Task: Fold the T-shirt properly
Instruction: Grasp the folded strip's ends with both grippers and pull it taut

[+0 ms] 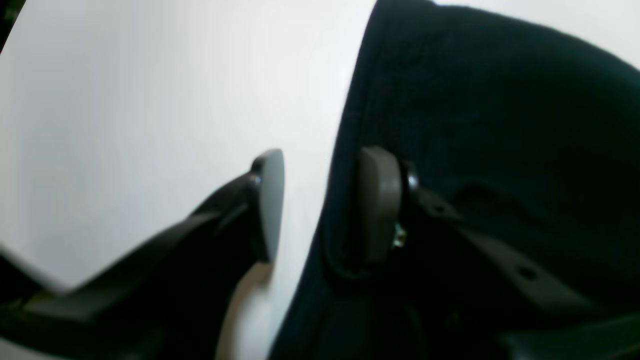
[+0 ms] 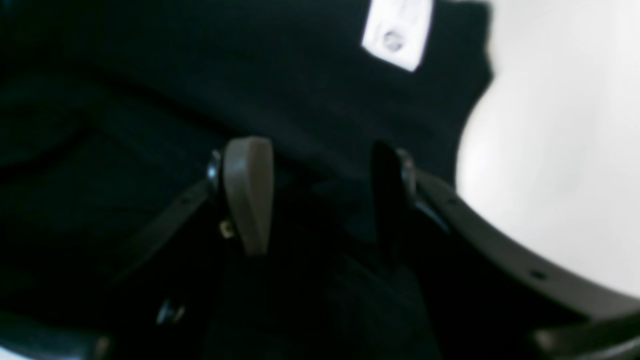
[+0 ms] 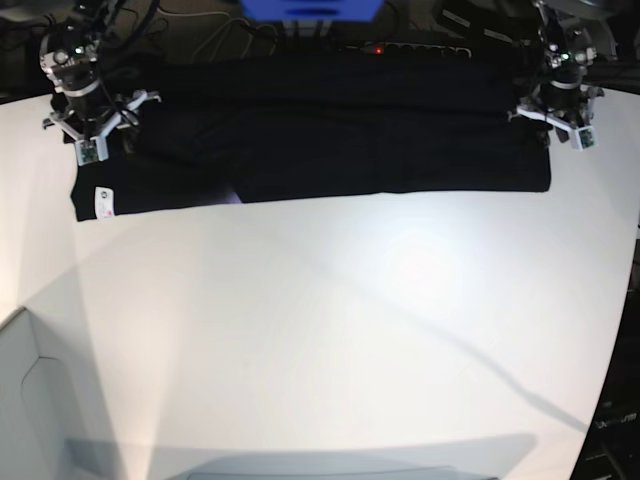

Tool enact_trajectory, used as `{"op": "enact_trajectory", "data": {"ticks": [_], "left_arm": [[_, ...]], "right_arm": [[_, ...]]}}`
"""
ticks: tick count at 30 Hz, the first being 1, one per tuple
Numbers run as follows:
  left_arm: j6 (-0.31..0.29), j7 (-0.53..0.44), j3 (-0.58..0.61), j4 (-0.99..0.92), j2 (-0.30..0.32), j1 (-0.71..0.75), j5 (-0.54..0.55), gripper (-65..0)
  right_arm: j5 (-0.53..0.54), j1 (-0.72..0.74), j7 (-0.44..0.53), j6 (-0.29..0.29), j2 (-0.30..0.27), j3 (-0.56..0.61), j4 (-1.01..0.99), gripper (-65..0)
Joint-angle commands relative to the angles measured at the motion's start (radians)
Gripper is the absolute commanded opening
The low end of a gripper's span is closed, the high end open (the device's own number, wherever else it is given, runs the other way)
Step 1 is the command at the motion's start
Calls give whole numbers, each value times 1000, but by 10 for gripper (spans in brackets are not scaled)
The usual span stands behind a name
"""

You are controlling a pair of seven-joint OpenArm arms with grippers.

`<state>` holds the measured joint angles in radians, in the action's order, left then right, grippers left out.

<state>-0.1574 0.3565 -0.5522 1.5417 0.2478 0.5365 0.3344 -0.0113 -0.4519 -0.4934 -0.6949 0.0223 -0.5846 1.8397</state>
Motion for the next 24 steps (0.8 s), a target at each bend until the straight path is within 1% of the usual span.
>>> {"op": "enact_trajectory", "data": {"ticks": [1,5,7,13,18,19,24], "left_arm": [[-8,60,17,-19,-2,-6,-7,-403],[-3,60,40,-47,-15,-46,-13,-403],[-3,60,45,-48,-18,-54,-14,-403],[-3,60,45,-48,-20,-74,-8,-403],[-3,60,42,-11,-21,-82,-7,-403],[-3,60,42,9,-21,-75,-7,-403],[-3,60,34,122,-63,-42,-7,-403]], "right_arm": [[10,23,15,-3,-18,-2,-15,-329],[10,110,15,-3,-78,-7,-174,-329],[10,144,15,-3,-118,-7,-239,-329],[10,238,15,-3,-203,-11,-358,-329],[9,281,8,-3,-235,-8,-400,-329],[9,281,-4,-3,-235,-5,-398,-329],[10,281,-11,-3,-229,-4,-398,-329]]}}
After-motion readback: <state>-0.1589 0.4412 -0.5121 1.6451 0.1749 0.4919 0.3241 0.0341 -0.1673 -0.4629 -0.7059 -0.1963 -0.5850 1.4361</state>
